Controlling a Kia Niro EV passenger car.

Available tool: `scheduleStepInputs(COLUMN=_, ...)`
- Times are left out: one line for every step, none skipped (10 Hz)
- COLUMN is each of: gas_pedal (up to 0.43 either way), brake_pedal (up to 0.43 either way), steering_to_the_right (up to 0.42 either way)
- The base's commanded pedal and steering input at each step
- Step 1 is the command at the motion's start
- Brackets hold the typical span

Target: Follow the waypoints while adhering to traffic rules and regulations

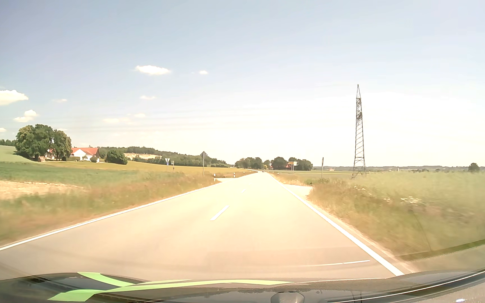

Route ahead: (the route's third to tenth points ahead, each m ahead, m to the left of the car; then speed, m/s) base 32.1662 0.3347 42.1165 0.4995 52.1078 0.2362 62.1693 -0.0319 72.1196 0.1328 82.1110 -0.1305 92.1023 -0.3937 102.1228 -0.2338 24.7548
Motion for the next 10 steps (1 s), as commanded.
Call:
scheduleStepInputs(gas_pedal=0.22, brake_pedal=0.0, steering_to_the_right=0.001)
scheduleStepInputs(gas_pedal=0.22, brake_pedal=0.0, steering_to_the_right=0.001)
scheduleStepInputs(gas_pedal=0.22, brake_pedal=0.0, steering_to_the_right=0.001)
scheduleStepInputs(gas_pedal=0.22, brake_pedal=0.0, steering_to_the_right=0.001)
scheduleStepInputs(gas_pedal=0.228, brake_pedal=0.0, steering_to_the_right=0.001)
scheduleStepInputs(gas_pedal=0.228, brake_pedal=0.0, steering_to_the_right=0.001)
scheduleStepInputs(gas_pedal=0.228, brake_pedal=0.0, steering_to_the_right=0.001)
scheduleStepInputs(gas_pedal=0.24, brake_pedal=0.0, steering_to_the_right=0.001)
scheduleStepInputs(gas_pedal=0.24, brake_pedal=0.0, steering_to_the_right=0.001)
scheduleStepInputs(gas_pedal=0.24, brake_pedal=0.0, steering_to_the_right=0.001)
